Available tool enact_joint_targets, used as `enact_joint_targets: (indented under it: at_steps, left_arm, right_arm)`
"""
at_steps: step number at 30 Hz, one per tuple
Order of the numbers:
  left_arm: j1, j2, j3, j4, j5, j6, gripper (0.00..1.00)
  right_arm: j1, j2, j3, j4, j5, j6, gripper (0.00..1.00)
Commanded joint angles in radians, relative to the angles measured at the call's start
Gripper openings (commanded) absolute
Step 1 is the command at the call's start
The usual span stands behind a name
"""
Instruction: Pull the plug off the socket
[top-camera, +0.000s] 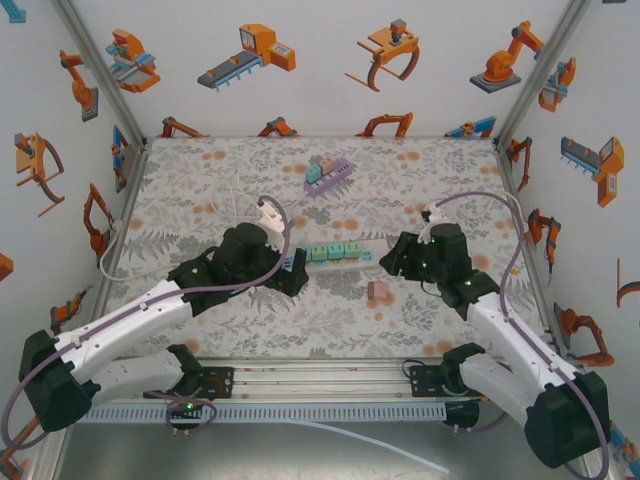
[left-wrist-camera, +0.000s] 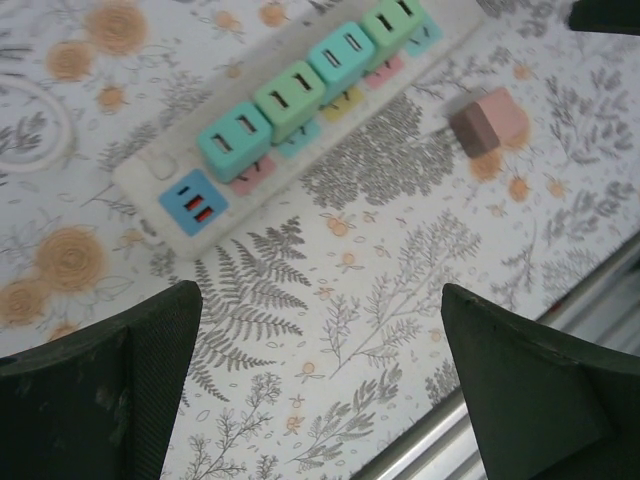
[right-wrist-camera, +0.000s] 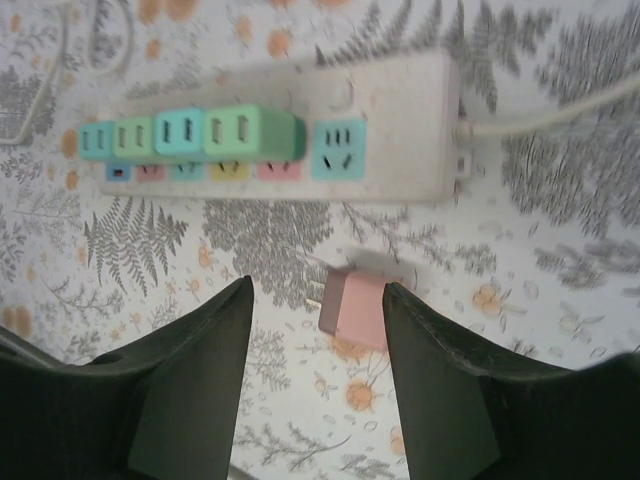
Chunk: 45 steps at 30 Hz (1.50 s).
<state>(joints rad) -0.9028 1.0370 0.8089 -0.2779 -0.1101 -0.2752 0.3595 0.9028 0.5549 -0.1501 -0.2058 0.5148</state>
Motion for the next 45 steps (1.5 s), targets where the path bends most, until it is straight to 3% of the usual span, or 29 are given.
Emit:
enact_joint_targets:
  at_steps: [1,5,9,14,18,22,33,45]
  left_arm:
    - [-0.001,-0.053,-0.027,0.012,-0.173,-0.052,0.97]
    - [0.007,-0.093,-0.063,0.021,-0.269,-0.081,0.97]
    - [0.027,-0.119,-0.094,0.031,-0.335,-0.128,0.97]
    - [0.088,-0.119,-0.117,0.01,-0.401,-0.229,0.97]
    - [0.158,-0.101,-0.135,0.029,-0.37,-0.272,0.97]
    - [0.192,-0.048,-0.148,0.072,-0.346,-0.287,0.97]
    - [0.216,0.301,0.012,0.035,-0.286,-0.321,0.99]
    - [0.217,0.485,0.066,0.05,-0.223,-0.307,0.86]
  right_arm:
    - [-0.004,-0.034,0.032,0.125,0.009,-0.257,0.53]
    - [-0.004,-0.026,0.023,0.32,-0.076,-0.516,0.56]
    - [-0.004,0.024,0.045,0.392,-0.195,-0.805,0.58]
    - [-0.001,0.146,0.169,0.144,-0.396,-1.234,0.6]
    - [-0.001,0.243,0.244,-0.005,-0.512,-1.434,0.61]
    - [0.001,0.338,0.298,-0.067,-0.586,-1.527,0.61]
    - [0.02,0.586,0.423,-0.163,-0.589,-1.604,0.61]
    - [0.047,0.757,0.512,-0.202,-0.572,-1.628,0.54]
